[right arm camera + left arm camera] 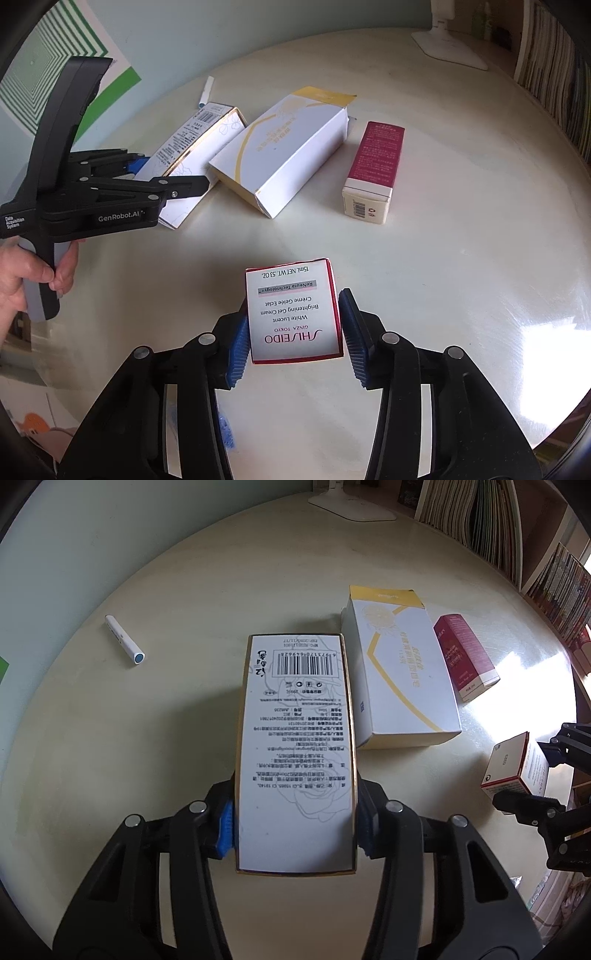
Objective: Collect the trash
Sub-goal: 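Carry the barcode box with the left tool while the right tool carries the Shiseido box to the wastebasket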
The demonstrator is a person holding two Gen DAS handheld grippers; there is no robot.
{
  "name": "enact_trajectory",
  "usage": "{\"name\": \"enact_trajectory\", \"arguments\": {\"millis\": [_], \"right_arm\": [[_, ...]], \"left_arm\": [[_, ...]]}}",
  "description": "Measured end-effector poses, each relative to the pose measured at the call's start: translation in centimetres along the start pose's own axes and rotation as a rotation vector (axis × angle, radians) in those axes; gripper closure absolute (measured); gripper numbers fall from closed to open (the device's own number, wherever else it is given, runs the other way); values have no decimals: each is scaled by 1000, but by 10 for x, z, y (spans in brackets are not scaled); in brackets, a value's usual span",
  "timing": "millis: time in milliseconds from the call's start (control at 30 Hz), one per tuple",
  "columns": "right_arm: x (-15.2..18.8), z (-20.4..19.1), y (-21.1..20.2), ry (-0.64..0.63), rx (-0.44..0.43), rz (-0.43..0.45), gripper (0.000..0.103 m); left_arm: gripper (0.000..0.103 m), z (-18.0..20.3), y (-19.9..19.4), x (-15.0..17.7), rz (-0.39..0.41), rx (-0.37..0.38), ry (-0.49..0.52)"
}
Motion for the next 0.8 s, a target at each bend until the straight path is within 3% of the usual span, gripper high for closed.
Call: {"name": "enact_trajectory", "arguments": {"millis": [233,533,800], "right_arm": [[-3,5,-13,38,-6,33,57],[9,22,-48,103,19,103,57],[60,59,-97,230,79,184,57]], "left_arm": [[57,4,-16,-5,34,-19,6],[57,15,-64,-6,112,-20,51],[57,83,-87,-4,152,31,194]]}}
Point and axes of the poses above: each gripper's, at about its wrist camera, not at the fingertips, and y roughly the way its jaws point, z to its right, x to its underside, the point moved 5 cm from there along y, roughly the way its jaws point, and after that the axes turned 2 degrees about x, right-handed, at the moved point
